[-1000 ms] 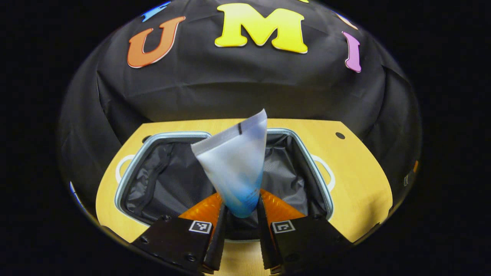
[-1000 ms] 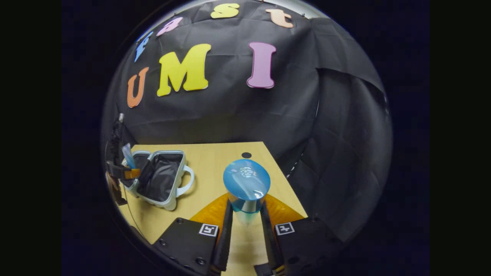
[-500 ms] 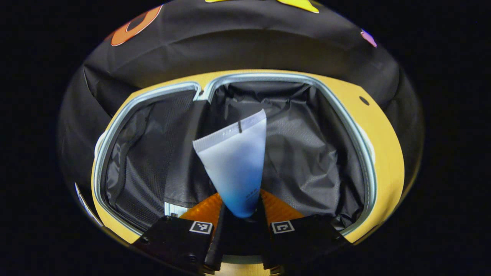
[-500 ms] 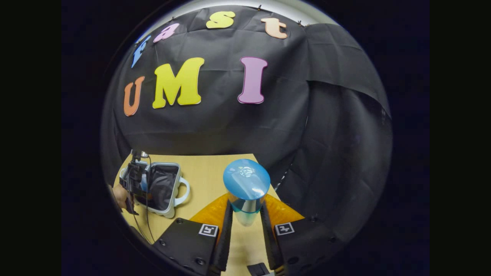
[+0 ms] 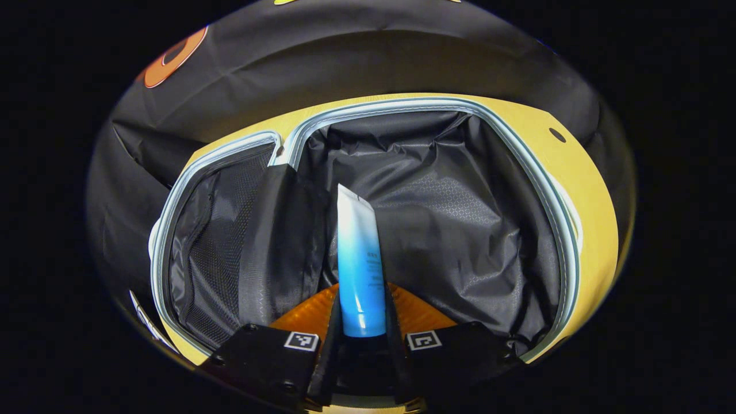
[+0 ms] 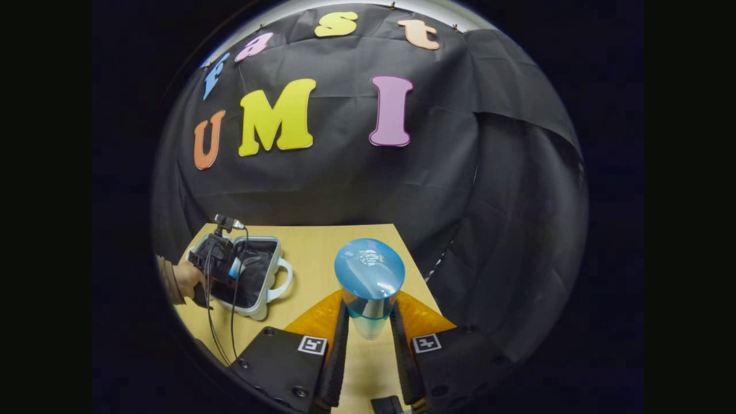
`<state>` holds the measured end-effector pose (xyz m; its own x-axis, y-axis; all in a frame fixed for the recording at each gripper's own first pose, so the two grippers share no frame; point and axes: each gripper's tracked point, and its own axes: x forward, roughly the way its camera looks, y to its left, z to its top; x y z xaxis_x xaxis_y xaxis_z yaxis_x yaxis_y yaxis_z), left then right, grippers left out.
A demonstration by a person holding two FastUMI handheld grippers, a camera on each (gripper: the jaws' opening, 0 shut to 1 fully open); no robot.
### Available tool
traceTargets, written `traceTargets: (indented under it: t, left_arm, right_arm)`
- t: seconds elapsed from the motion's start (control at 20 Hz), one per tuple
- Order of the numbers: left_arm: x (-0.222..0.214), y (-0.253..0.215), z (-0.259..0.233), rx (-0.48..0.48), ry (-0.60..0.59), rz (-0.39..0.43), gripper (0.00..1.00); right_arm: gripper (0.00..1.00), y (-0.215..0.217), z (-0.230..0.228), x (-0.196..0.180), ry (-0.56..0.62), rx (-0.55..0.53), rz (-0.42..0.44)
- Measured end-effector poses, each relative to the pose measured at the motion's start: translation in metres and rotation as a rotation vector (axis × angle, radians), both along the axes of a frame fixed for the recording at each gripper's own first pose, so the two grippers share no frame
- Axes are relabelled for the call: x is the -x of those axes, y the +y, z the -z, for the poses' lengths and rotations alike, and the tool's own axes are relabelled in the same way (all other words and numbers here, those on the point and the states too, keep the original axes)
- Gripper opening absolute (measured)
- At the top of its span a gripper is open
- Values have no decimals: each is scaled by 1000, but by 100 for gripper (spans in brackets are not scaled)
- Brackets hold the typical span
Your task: First open the suitcase, pack the skin care products into it, and then close the suitcase.
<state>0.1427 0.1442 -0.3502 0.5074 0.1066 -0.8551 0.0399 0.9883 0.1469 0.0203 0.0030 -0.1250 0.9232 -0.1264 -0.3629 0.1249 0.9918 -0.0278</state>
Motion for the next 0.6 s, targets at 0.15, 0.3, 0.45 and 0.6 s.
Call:
traceTargets:
  t: [0.15,0.3,0.45,0.6]
  left_arm:
    - [5,-14,-1,61,-5,-4,45]
    - [10,-19,-23,94,-66,-20,60]
    - [13,-20,-70,113,-206,-18,74]
    - [23,-26,-138,173,-394,7,75]
  right_arm:
    - [37,-6,1,-5,3,-8,-1]
    - [35,-8,6,-9,13,11,-10]
    - [37,7,8,-13,25,9,-43]
    - [37,37,14,-26,40,37,-107]
